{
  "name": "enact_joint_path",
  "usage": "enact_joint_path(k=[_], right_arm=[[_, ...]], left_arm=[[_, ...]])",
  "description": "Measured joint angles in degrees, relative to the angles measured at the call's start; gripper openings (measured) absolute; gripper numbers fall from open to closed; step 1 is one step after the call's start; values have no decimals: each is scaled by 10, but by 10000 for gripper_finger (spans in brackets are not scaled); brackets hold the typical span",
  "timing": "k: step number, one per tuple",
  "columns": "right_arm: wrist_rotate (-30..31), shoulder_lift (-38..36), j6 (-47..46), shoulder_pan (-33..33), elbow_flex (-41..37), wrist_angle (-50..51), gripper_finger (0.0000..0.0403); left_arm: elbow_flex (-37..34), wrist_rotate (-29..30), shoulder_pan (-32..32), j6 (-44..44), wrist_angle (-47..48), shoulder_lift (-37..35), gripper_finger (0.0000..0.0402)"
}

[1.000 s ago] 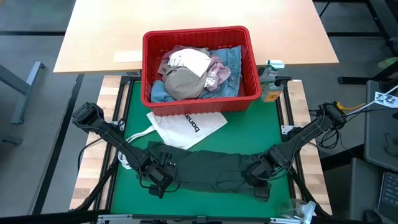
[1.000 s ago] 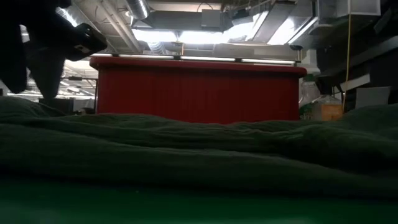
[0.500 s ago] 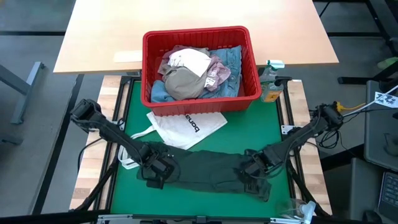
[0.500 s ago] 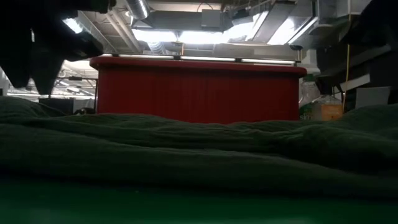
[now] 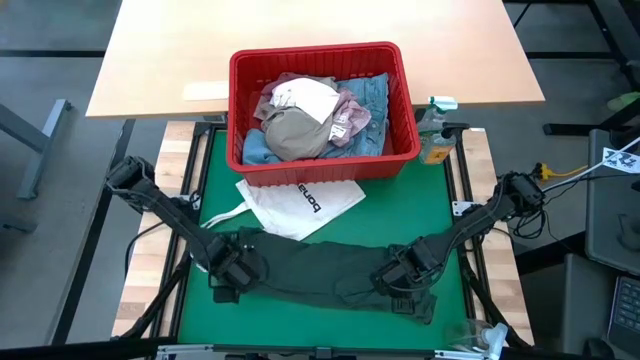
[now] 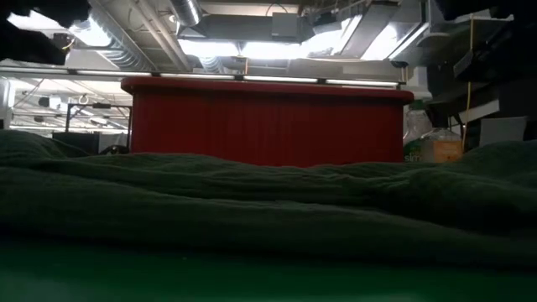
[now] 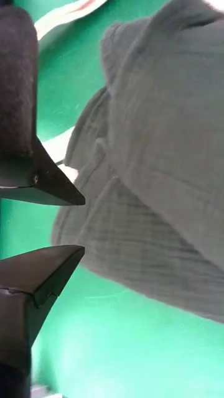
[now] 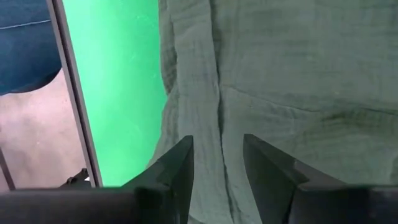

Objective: Fold laundry
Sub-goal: Fold the green shirt

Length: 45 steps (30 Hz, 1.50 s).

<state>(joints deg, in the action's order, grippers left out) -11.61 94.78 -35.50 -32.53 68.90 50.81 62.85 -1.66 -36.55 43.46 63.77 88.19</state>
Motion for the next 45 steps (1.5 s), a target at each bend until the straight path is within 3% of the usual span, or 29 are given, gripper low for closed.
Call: enact_joint_path(k=[5,20,37,40,45], right_arm=[[0,0,0,0,0,0,137],[2,0,0,0,0,-2,137],[2,0,0,-1,0,-2,137],[2,0,0,-1,0,-2,137],[0,0,-2,-1,0,-2,137]], left_arm=[[0,53,-14,29,-5,0,108],[-52,69,22,27,-30,0,108],[-52,29,28,-7,-118,0,105],[-52,29,28,-2,-118,0,83],[-52,-1,33,14,-116,0,12]])
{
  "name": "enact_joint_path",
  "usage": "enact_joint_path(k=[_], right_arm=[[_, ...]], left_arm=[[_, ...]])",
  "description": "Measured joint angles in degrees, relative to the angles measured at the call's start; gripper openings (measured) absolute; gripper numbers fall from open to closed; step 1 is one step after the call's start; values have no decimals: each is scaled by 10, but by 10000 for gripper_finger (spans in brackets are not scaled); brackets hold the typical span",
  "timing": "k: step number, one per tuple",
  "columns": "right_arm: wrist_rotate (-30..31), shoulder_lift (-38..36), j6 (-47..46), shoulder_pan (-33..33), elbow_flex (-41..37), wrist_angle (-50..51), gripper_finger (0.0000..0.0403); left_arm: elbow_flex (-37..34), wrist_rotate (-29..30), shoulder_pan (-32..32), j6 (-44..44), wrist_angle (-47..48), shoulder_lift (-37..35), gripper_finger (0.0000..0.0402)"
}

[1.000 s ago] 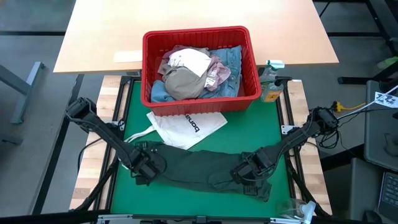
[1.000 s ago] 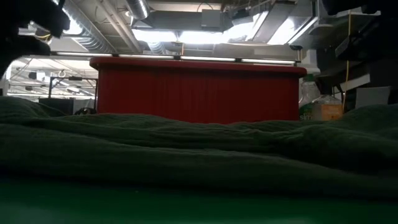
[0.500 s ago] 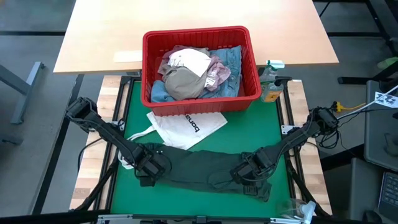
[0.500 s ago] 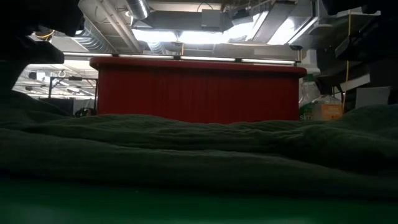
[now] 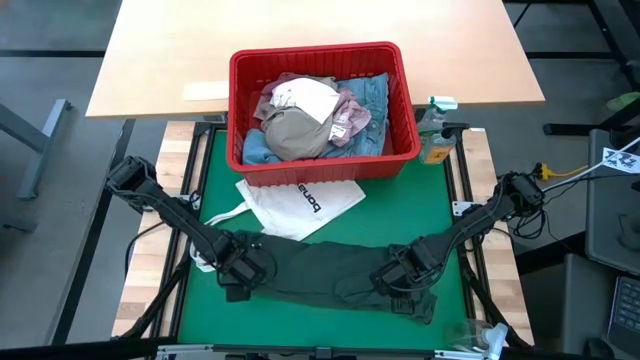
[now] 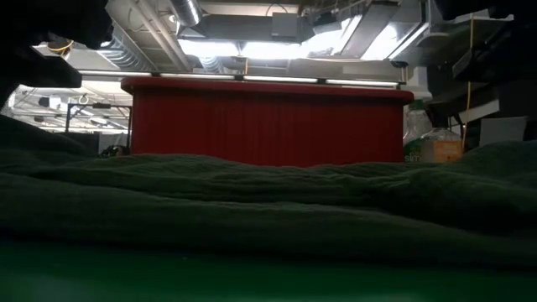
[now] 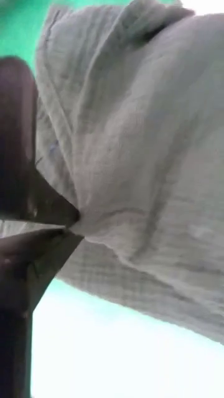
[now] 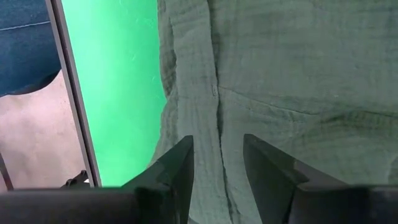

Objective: Fold laundry
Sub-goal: Fold the green shirt

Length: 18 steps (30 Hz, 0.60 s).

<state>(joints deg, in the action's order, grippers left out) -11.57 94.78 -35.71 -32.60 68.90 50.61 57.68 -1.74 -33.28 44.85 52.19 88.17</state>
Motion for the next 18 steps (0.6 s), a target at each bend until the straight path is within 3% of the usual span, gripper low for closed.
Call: enact_joint_path(k=[5,10,18], right_arm=[[-25,8,-2,-1,0,2,137],[-41,38,0,-5,0,2,137],[-90,87,0,-5,0,8,137]], left_arm=[[0,-67,9,1,26,-1,3],[0,-99,9,8,59,-1,2],[1,-101,9,13,75,-2,5]])
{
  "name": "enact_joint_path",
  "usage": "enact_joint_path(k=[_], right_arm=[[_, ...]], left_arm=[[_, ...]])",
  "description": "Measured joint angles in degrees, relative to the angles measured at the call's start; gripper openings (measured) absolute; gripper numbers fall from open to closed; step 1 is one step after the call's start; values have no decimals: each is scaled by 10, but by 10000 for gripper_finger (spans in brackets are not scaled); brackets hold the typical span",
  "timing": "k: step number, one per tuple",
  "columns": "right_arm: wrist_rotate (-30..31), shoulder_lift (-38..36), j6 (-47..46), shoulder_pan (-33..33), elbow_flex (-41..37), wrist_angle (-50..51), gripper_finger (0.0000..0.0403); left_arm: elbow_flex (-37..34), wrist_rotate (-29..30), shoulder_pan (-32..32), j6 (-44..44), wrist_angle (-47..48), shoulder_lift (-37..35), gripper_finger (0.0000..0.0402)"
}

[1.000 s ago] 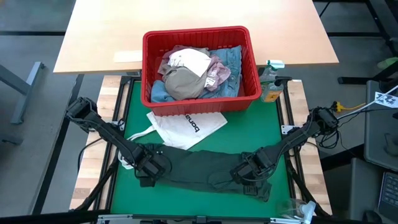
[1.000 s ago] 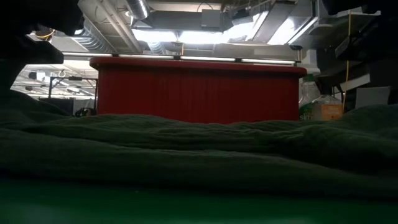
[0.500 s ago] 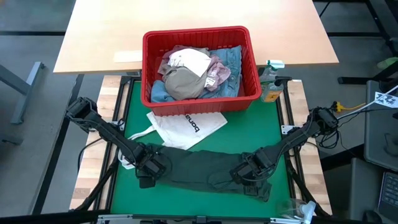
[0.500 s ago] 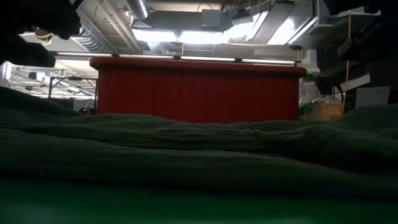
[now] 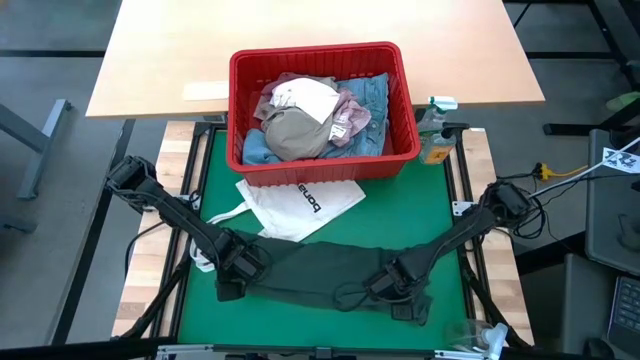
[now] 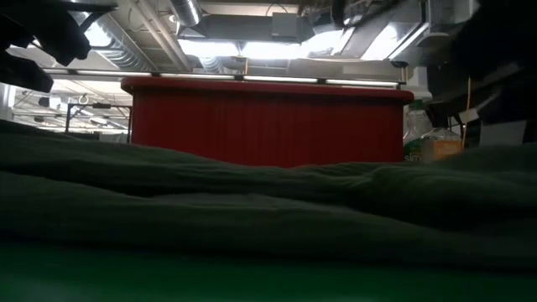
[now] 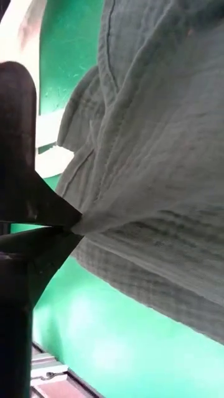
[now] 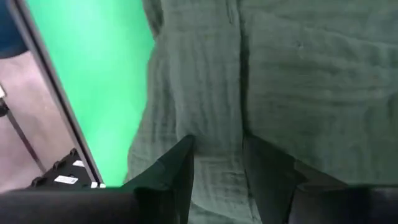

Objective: Fold laundry
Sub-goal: Fold the green shirt

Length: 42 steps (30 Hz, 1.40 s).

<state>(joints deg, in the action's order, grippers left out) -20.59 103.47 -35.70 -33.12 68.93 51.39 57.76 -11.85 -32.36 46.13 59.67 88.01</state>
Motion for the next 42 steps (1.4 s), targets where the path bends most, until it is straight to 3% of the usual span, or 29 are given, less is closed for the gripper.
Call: enact_joint_path(k=[4,10,16,22,36,39,42], right_arm=[[-30,12,0,0,0,2,137],[-34,13,0,0,0,39,137],[-41,13,0,0,0,90,137],[-41,13,0,0,0,102,137],[-41,13,0,0,0,101,137],[-41,13,0,0,0,101,137],[-41,13,0,2,0,101,137]], left_arm=[[0,4,-1,-9,-1,0,22],[0,37,-1,-13,-1,0,84],[0,34,0,-14,15,0,130],[0,31,0,-13,59,0,123],[26,40,0,-17,-37,0,83],[26,75,0,-17,-84,0,83],[26,152,0,-28,-140,0,83]])
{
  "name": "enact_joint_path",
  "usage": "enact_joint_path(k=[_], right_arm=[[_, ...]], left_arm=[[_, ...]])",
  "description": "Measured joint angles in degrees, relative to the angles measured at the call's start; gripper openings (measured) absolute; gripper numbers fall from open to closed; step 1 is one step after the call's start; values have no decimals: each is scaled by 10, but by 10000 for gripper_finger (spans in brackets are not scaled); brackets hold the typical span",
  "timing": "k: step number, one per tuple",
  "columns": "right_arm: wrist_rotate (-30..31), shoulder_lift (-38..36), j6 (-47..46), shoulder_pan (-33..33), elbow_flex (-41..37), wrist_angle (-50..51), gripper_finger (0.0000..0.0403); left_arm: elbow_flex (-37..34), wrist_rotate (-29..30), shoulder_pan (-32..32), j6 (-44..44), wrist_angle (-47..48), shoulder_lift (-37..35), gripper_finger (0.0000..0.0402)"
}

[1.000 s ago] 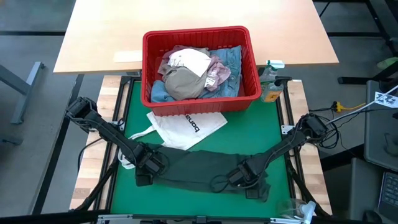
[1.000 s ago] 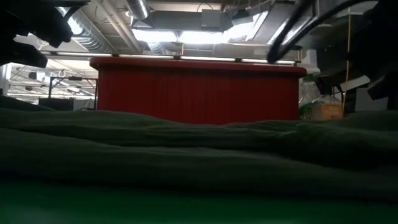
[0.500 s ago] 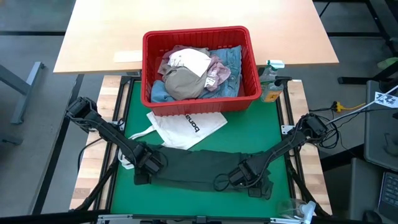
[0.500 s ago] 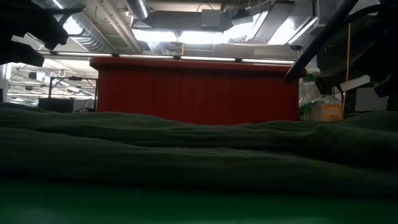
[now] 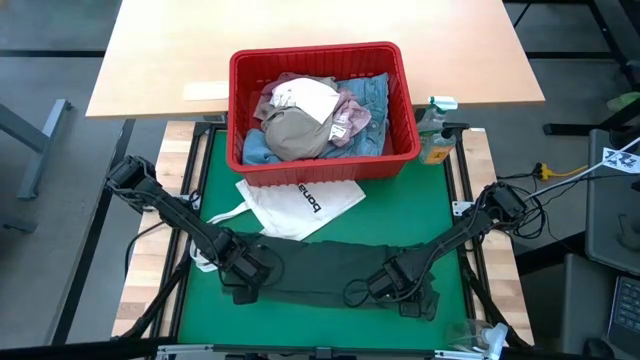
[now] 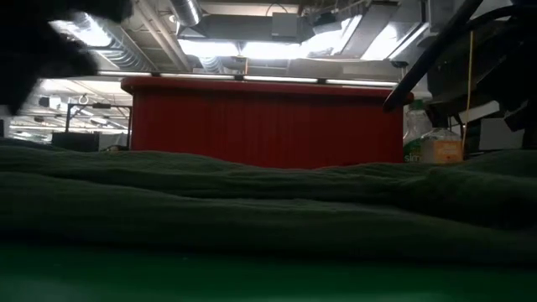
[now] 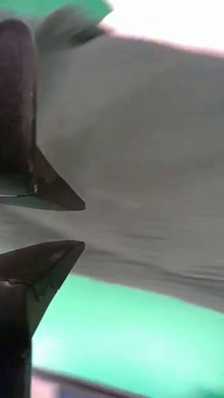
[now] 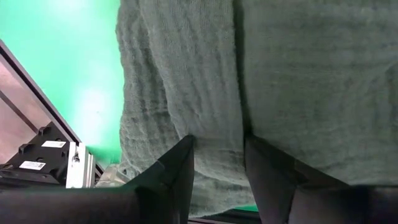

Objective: Fold laundry
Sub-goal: Fold the green shirt

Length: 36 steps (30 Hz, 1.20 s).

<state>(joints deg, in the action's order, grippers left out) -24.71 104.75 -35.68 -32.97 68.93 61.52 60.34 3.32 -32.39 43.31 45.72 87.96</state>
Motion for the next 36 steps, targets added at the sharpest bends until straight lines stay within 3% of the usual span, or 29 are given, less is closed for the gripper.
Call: enact_joint_path(k=[4,9,19,24,29,36], right_arm=[[0,0,0,0,0,0,137],[0,0,0,-1,0,0,137],[3,0,0,0,0,0,137],[71,0,2,4,0,1,137],[138,0,3,28,1,-3,137],[136,-2,47,65,48,17,137]], left_arm=[[0,96,0,-32,-49,1,82],[-12,155,0,-30,-52,20,82],[-123,158,21,33,-51,34,82],[-155,126,32,44,-47,31,82],[-148,100,32,45,36,31,82],[-98,88,31,46,140,31,82]])
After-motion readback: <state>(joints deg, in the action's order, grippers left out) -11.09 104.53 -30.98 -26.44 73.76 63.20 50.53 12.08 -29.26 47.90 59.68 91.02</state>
